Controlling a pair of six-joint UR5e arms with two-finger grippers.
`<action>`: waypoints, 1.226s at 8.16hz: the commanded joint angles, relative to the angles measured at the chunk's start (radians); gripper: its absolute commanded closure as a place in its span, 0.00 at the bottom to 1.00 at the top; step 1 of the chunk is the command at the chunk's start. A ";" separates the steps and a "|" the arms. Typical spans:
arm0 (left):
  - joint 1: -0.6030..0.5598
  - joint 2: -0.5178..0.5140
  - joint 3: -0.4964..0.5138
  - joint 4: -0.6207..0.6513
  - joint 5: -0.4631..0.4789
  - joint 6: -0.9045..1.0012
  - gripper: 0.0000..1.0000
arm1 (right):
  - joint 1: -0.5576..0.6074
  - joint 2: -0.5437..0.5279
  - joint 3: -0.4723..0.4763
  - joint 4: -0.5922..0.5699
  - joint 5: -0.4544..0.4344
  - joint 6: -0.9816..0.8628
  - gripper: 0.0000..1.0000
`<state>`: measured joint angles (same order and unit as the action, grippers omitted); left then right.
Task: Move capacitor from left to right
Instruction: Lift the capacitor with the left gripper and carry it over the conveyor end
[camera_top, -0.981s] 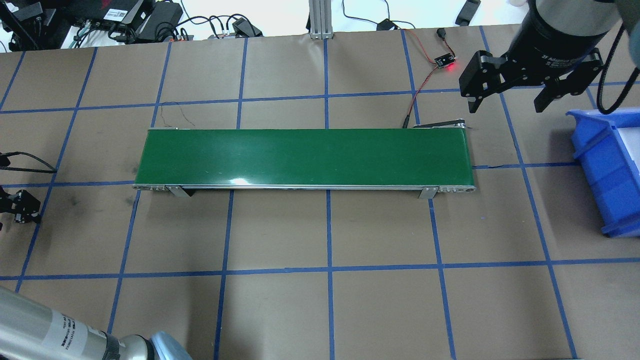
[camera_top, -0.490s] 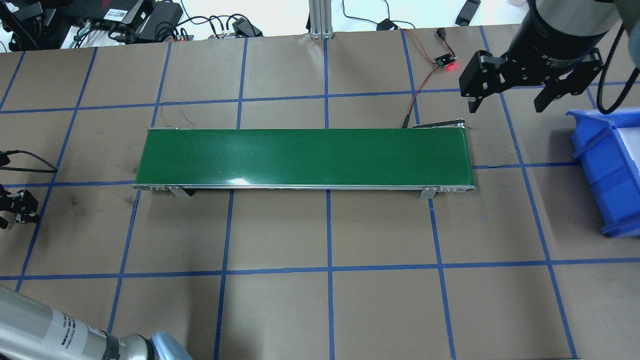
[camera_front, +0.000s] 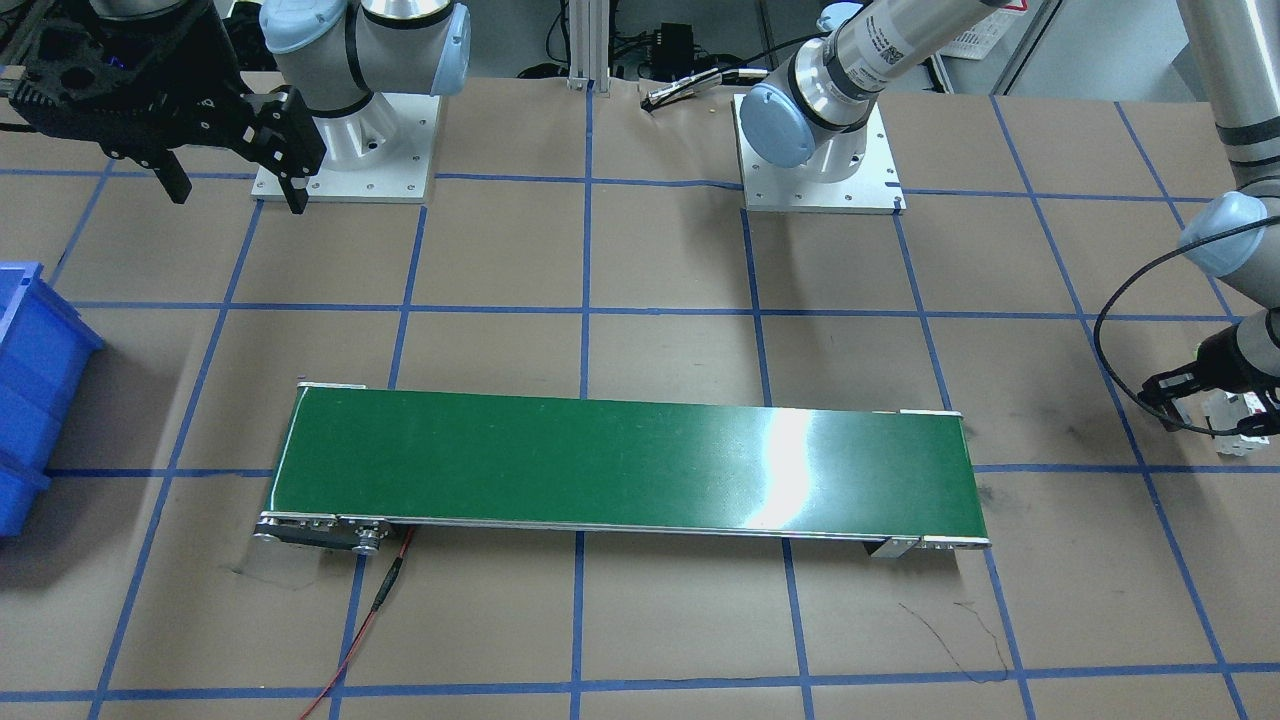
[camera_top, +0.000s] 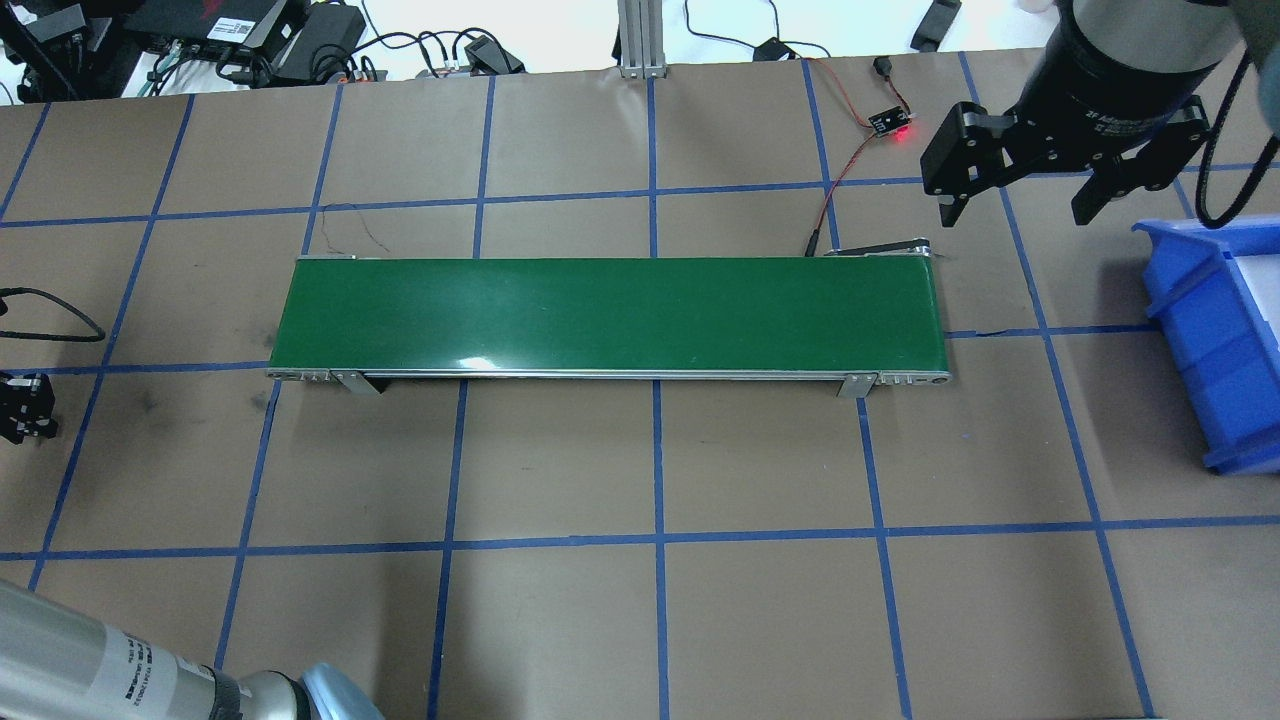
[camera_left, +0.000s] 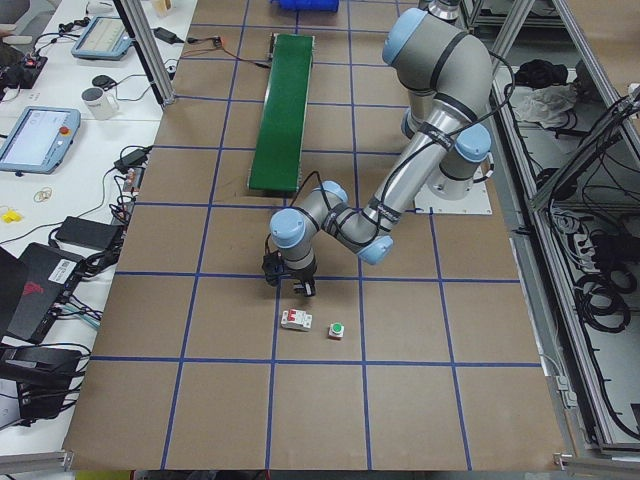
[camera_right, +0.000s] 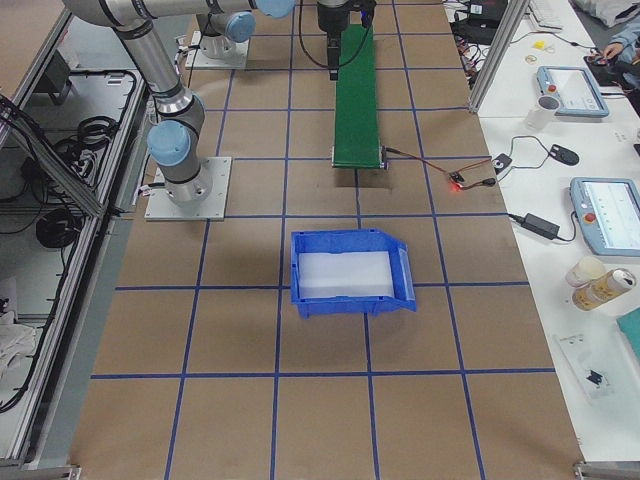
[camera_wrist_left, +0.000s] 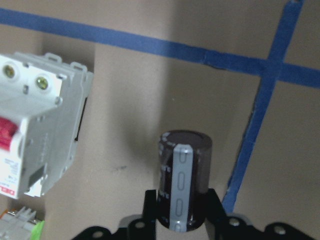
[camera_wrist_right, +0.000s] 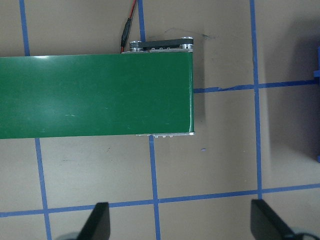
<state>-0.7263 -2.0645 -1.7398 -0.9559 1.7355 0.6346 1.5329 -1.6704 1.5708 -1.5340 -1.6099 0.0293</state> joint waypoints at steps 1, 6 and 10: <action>-0.024 0.079 0.002 -0.004 -0.008 0.033 1.00 | 0.000 0.000 0.000 0.000 0.002 0.000 0.00; -0.322 0.325 0.000 -0.137 -0.131 -0.007 1.00 | 0.000 0.000 0.000 0.000 0.004 0.000 0.00; -0.536 0.322 -0.004 -0.138 -0.145 -0.212 1.00 | 0.000 0.000 0.000 0.000 0.005 0.000 0.00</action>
<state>-1.1634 -1.7427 -1.7396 -1.0909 1.5936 0.5155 1.5324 -1.6706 1.5708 -1.5340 -1.6061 0.0291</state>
